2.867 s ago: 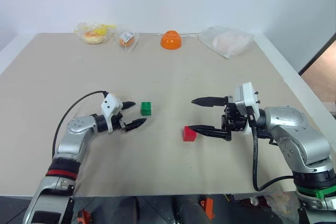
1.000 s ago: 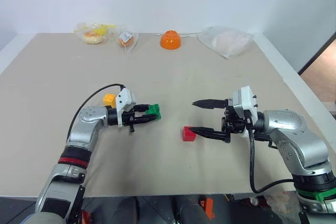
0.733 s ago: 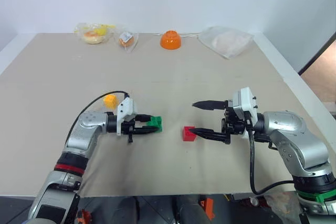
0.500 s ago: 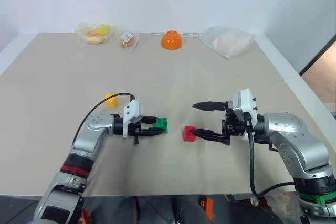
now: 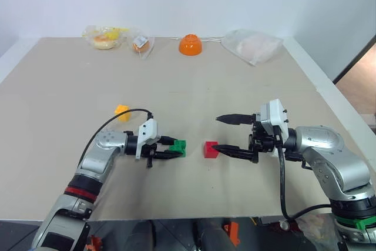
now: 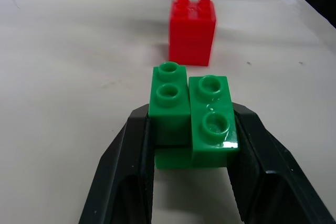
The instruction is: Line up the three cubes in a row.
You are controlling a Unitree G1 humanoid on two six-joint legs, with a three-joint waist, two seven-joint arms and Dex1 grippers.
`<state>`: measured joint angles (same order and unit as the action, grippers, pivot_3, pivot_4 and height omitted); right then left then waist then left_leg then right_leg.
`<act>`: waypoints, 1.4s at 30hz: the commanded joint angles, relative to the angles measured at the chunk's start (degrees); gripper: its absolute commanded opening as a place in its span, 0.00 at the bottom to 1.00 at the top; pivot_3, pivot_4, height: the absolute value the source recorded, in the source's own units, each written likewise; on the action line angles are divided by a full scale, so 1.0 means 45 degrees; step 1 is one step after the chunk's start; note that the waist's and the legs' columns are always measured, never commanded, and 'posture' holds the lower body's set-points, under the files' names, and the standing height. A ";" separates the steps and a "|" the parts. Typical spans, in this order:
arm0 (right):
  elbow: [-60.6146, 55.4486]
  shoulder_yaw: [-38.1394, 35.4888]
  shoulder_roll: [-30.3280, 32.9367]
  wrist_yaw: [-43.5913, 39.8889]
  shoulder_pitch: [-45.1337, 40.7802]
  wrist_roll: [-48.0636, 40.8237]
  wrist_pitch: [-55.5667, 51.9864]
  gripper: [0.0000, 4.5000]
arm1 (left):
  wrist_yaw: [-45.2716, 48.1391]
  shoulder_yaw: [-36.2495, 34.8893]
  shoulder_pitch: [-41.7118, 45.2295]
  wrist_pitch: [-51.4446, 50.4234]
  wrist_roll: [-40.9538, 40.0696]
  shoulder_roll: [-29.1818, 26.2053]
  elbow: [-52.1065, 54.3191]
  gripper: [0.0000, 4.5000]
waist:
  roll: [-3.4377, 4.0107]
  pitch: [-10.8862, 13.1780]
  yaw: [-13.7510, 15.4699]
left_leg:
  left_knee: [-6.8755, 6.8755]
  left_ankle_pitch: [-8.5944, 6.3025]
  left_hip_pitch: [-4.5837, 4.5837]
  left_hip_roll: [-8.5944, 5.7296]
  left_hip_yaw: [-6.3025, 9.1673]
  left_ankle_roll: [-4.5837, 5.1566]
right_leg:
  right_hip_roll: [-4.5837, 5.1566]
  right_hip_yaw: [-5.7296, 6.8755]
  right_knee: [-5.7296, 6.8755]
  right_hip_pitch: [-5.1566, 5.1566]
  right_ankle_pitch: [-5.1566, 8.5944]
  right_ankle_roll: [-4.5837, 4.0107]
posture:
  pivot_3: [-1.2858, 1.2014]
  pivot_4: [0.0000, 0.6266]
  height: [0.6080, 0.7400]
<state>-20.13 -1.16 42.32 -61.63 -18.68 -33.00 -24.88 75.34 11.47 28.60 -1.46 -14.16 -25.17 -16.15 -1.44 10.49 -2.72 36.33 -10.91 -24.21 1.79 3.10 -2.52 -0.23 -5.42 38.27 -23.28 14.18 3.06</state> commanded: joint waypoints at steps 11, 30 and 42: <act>-0.0479 -0.0580 0.0518 -0.0201 0.0133 -0.0355 -0.0021 0.91 | -0.0687 -0.0229 -0.0067 0.0712 0.0094 0.0206 -0.0251 0.28 | 0.0000 0.0000 0.0034 | 0.0003 0.0009 0.0002 -0.0004 0.0000 0.0014 | 0.0005 0.0000 0.0000 0.0005 -0.0012 0.0006 | 0.52 0.24 1.00; -0.0345 -0.0368 0.0385 -0.0260 -0.0081 -0.0297 0.0032 0.91 | -0.1455 -0.1212 -0.0456 -0.0946 -0.1217 -0.0414 0.1005 0.99 | 0.0000 0.0000 0.0019 | 0.0010 0.0018 0.0000 -0.0007 -0.0004 0.0028 | 0.0010 -0.0003 -0.0001 0.0004 -0.0025 0.0016 | 0.52 0.24 1.00; -0.0218 -0.0366 0.0405 -0.0463 -0.0203 -0.0261 0.0089 0.91 | -0.1106 -0.2677 -0.1722 -0.5232 -0.3813 -0.2781 0.4238 0.99 | 0.0001 0.0001 0.0018 | 0.0002 0.0017 -0.0001 0.0000 -0.0004 0.0028 | 0.0016 0.0003 -0.0003 0.0000 -0.0015 0.0002 | 0.52 0.24 1.00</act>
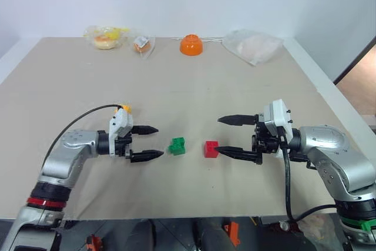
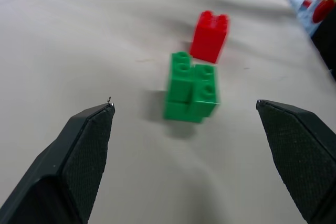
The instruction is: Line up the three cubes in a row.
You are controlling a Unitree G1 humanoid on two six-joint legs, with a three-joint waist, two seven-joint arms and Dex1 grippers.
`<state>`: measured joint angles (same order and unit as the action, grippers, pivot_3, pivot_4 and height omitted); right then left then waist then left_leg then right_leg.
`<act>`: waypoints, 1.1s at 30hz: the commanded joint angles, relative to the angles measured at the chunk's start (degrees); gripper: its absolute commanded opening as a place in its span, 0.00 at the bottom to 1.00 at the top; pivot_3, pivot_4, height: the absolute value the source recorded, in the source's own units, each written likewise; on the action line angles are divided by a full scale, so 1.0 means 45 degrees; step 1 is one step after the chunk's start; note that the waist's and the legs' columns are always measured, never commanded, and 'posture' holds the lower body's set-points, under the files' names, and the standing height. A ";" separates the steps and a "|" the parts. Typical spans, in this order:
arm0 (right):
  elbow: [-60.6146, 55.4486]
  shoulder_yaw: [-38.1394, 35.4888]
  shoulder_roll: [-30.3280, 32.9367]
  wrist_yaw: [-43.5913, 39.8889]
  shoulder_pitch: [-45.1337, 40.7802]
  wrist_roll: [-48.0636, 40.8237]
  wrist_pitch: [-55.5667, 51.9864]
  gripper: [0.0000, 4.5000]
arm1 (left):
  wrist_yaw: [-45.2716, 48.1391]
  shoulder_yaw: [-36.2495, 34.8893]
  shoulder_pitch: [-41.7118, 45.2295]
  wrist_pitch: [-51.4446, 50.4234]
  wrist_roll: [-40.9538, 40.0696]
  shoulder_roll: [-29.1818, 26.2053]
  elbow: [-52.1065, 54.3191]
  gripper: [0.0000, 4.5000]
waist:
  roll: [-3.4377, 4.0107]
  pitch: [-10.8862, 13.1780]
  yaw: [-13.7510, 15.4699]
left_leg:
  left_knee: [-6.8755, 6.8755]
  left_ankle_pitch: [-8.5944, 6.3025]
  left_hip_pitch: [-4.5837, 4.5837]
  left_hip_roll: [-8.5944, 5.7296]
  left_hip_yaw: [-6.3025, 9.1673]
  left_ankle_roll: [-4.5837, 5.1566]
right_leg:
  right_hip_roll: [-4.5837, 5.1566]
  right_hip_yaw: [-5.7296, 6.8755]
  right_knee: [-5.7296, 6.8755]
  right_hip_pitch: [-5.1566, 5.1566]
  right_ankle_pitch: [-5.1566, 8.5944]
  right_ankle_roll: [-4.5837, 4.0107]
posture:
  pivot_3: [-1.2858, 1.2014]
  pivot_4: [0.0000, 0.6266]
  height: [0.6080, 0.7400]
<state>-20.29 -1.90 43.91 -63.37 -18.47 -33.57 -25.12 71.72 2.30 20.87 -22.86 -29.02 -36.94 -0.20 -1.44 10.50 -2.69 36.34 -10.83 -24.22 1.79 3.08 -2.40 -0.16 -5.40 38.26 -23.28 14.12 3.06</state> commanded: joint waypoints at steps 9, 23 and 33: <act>-0.0103 -0.0098 -0.0109 -0.0144 -0.0237 -0.0060 0.0215 0.91 | -0.2086 -0.2556 -0.1346 -0.1195 -0.1215 -0.0228 0.1157 0.99 | 0.0000 0.0000 -0.0028 | -0.0016 -0.0001 0.0003 0.0011 -0.0009 -0.0001 | -0.0005 -0.0002 0.0000 -0.0012 0.0009 -0.0012 | 0.52 0.24 1.00; -0.0678 -0.0116 -0.0309 0.0251 0.0116 -0.0148 0.0087 0.91 | -0.5252 -0.4141 -0.2995 -0.0505 -0.0500 0.0326 0.1169 0.99 | -0.0001 0.0000 0.0019 | -0.0014 0.0000 0.0003 0.0005 -0.0010 -0.0001 | 0.0009 0.0005 0.0000 -0.0010 0.0042 -0.0073 | 0.52 0.24 1.00; -0.0987 -0.0341 -0.0838 0.1294 0.0345 -0.0369 -0.0121 0.91 | -0.5879 -0.2723 -0.1866 0.1154 0.1711 0.0547 -0.1308 0.99 | -0.0003 -0.0001 0.0022 | -0.0010 0.0000 0.0003 -0.0002 -0.0016 -0.0001 | 0.0010 -0.0002 0.0000 -0.0009 0.0034 -0.0066 | 0.52 0.24 1.00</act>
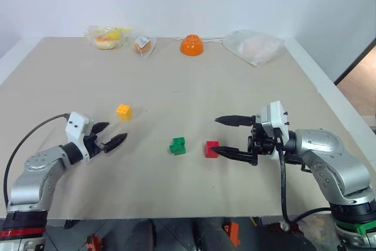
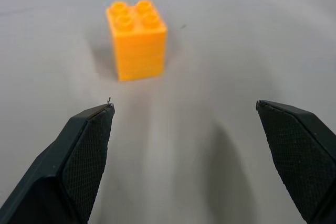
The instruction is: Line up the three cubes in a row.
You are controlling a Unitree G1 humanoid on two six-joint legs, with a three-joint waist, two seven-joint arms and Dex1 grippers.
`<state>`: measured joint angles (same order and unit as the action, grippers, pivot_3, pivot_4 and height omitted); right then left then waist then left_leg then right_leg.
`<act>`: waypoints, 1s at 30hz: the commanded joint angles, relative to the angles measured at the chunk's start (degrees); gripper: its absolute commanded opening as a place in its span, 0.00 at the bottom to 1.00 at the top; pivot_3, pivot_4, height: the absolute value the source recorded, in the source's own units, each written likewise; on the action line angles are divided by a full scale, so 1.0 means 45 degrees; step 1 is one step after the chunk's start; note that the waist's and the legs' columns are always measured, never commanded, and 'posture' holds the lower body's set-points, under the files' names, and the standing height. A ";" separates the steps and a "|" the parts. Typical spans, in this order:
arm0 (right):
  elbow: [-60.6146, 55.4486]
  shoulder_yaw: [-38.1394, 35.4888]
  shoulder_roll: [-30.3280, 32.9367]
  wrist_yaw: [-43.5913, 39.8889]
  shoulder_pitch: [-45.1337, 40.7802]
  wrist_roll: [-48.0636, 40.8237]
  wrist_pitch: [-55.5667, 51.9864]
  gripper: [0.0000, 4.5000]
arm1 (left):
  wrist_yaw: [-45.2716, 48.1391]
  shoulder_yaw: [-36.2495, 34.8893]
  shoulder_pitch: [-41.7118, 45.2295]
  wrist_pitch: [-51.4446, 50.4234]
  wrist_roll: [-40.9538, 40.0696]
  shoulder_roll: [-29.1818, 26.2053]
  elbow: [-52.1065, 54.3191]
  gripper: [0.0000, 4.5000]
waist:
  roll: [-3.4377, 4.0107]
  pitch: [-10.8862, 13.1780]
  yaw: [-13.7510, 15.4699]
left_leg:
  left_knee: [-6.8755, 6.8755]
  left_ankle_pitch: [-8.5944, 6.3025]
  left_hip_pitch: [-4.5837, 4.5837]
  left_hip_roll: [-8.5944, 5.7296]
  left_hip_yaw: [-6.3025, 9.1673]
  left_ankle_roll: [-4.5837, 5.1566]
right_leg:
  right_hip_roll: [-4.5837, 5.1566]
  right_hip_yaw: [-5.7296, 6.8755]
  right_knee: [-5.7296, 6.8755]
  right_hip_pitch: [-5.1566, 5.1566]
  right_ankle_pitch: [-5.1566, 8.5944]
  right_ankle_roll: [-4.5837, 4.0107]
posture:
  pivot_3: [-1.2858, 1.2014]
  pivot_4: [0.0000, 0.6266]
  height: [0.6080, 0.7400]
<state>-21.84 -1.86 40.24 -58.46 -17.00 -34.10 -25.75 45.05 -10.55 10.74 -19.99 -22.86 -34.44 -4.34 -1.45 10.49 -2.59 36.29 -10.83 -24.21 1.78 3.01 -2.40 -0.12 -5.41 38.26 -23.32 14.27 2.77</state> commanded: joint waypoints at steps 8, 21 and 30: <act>-0.1036 -0.0641 0.0093 0.0581 0.0268 -0.0378 -0.0017 0.91 | 0.0231 0.0778 0.1848 0.0965 0.0939 0.0434 -0.2107 0.99 | 0.0000 -0.0001 0.0015 | 0.0002 0.0002 0.0001 0.0000 0.0008 0.0002 | -0.0001 0.0010 0.0001 0.0005 -0.0031 0.0041 | 0.52 0.24 1.00; -0.0558 -0.0897 -0.0276 0.1746 -0.0291 -0.0077 0.0044 0.91 | -0.1364 0.0813 0.3854 0.1356 0.1592 0.1732 -0.3834 0.99 | -0.0004 -0.0003 0.0004 | 0.0003 0.0008 -0.0001 -0.0006 0.0013 0.0006 | -0.0004 0.0008 0.0001 0.0007 -0.0050 0.0073 | 0.52 0.24 1.00; -0.0640 -0.1193 -0.0653 0.2219 -0.0553 -0.0835 -0.0365 0.91 | -0.1974 0.0864 0.3817 0.1491 0.1791 0.2306 -0.3885 0.99 | -0.0006 -0.0004 0.0019 | 0.0003 0.0013 -0.0003 -0.0010 0.0018 0.0006 | -0.0001 0.0009 -0.0001 0.0015 -0.0056 0.0081 | 0.52 0.24 1.00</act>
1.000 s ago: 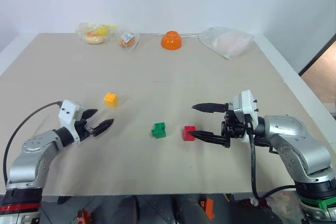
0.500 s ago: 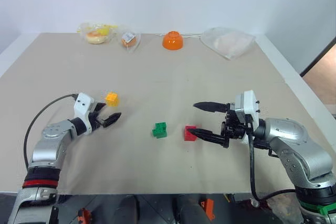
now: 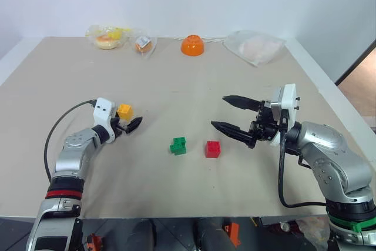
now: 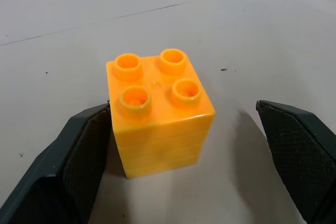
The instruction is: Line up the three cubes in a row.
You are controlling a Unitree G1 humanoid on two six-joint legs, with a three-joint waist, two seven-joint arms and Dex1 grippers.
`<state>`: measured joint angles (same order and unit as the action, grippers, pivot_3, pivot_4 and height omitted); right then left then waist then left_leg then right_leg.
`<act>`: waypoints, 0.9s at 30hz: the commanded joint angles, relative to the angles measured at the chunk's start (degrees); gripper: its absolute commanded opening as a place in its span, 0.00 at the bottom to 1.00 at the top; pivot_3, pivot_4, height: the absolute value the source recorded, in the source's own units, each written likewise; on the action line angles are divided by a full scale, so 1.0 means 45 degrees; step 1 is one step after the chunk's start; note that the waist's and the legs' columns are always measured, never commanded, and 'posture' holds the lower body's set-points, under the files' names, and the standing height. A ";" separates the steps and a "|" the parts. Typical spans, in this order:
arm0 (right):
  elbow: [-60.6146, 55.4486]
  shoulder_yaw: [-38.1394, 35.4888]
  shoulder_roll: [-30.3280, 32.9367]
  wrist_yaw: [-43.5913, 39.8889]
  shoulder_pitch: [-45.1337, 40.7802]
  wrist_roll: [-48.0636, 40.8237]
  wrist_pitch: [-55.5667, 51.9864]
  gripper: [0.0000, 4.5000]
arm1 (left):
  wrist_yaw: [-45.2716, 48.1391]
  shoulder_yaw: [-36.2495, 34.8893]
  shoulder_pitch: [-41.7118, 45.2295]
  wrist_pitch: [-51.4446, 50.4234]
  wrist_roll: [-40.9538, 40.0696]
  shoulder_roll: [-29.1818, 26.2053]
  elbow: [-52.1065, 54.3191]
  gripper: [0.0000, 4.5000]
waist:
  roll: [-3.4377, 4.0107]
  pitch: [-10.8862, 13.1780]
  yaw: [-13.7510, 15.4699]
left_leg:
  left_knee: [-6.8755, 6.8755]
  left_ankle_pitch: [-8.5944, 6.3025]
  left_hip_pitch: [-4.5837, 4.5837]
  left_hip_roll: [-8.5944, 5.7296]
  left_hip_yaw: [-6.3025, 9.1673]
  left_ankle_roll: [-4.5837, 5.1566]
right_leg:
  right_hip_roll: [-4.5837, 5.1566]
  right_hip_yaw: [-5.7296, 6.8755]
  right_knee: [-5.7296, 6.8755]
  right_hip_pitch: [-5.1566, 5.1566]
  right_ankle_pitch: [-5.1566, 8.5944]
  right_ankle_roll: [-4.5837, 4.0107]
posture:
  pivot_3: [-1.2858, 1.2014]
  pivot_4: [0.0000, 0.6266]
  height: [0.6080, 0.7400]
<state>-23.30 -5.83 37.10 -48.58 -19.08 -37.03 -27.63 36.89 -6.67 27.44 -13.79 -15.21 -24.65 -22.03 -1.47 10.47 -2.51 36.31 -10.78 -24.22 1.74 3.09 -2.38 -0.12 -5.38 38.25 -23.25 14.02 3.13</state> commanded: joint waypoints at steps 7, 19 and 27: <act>-0.0304 -0.0181 0.0118 -0.0084 0.0047 -0.0034 0.0106 0.91 | -0.0626 -0.0193 0.0015 0.0161 0.0116 0.0284 0.0110 0.74 | 0.0000 0.0000 -0.0005 | 0.0002 0.0010 0.0002 -0.0002 -0.0001 0.0009 | 0.0000 -0.0002 0.0000 0.0000 -0.0014 0.0004 | 0.52 0.24 1.00; 0.0006 0.0005 0.0209 -0.0518 -0.0049 0.0174 0.0181 0.91 | 0.0637 -0.0129 0.0291 -0.0352 -0.0344 -0.0231 0.0055 0.30 | 0.0000 0.0000 -0.0014 | 0.0002 0.0010 0.0002 -0.0002 -0.0001 0.0009 | -0.0001 -0.0001 0.0000 -0.0002 -0.0013 0.0004 | 0.52 0.24 1.00; -0.0448 -0.0481 0.0957 -0.1470 0.0414 -0.0638 -0.0225 0.91 | 0.6603 0.0519 -0.0264 0.0785 -0.1123 -0.2282 -0.0076 0.30 | 0.0000 0.0001 -0.0019 | -0.0029 0.0009 -0.0002 0.0002 -0.0005 0.0008 | -0.0001 0.0002 -0.0009 -0.0016 0.0009 -0.0020 | 0.52 0.24 1.00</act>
<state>-22.98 -5.57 40.07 -53.88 -17.73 -38.24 -28.67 59.97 -4.13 26.59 -12.69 -18.75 -32.52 -22.79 -1.47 10.48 -2.60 36.14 -10.74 -24.23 1.75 3.06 -2.34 -0.12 -5.35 38.21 -23.34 14.09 3.00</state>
